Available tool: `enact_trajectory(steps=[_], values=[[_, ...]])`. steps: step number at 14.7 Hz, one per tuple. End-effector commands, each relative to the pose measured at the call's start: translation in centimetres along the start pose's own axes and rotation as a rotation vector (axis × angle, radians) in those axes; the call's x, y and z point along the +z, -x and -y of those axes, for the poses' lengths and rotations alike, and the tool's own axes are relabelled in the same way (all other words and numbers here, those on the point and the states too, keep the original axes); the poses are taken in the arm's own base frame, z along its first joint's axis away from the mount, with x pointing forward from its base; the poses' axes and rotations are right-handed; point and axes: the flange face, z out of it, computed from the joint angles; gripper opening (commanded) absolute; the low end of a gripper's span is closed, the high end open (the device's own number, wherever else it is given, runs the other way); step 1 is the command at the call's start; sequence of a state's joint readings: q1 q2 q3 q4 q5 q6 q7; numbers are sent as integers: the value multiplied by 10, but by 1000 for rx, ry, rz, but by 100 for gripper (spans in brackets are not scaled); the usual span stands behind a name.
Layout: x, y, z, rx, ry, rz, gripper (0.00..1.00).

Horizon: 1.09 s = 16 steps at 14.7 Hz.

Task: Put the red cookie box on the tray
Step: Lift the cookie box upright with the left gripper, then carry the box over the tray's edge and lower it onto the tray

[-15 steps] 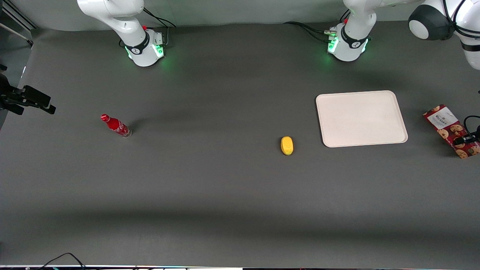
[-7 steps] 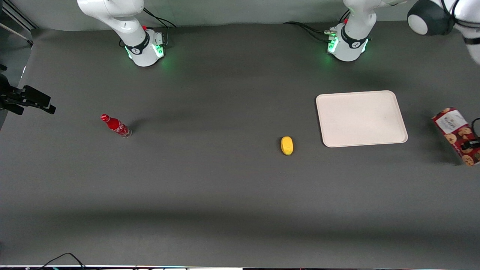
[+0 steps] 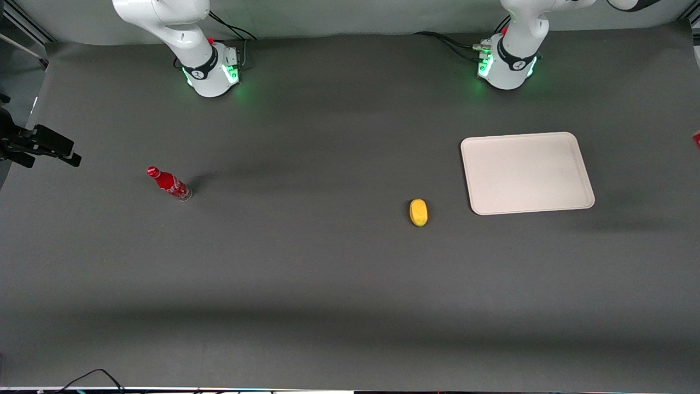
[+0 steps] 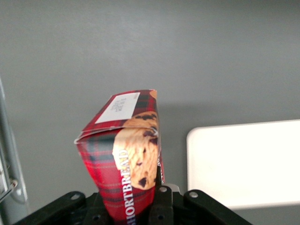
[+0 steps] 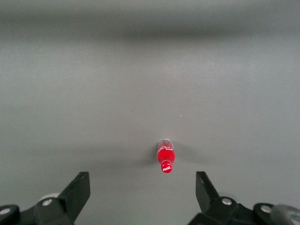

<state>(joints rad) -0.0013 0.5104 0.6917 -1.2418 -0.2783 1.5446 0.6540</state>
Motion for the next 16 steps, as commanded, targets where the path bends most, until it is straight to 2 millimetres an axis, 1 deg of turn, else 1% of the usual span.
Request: enact_trajectory(steps=[1,3,4,5,6,7,9,10,12,13,15,16], values=[[-92,19,-66,-88,-10,64,0],[-124,38,-113,-104,1,100,0],[-132,44,-137,-81,-24,125,0],[-126,45,-162,-44,-64,162,0],[-112,47,-183,-22,-89,186,0],[-96,50,-195,-24,-90,177,0],[-32,58,-195,-6,-71,200,0],[-3,61,-193,2,-64,207,0],[56,61,-190,13,-56,236,0],[108,65,-185,20,-53,230,0],[161,74,-176,51,-51,213,0],[184,79,-171,79,-48,201,0]])
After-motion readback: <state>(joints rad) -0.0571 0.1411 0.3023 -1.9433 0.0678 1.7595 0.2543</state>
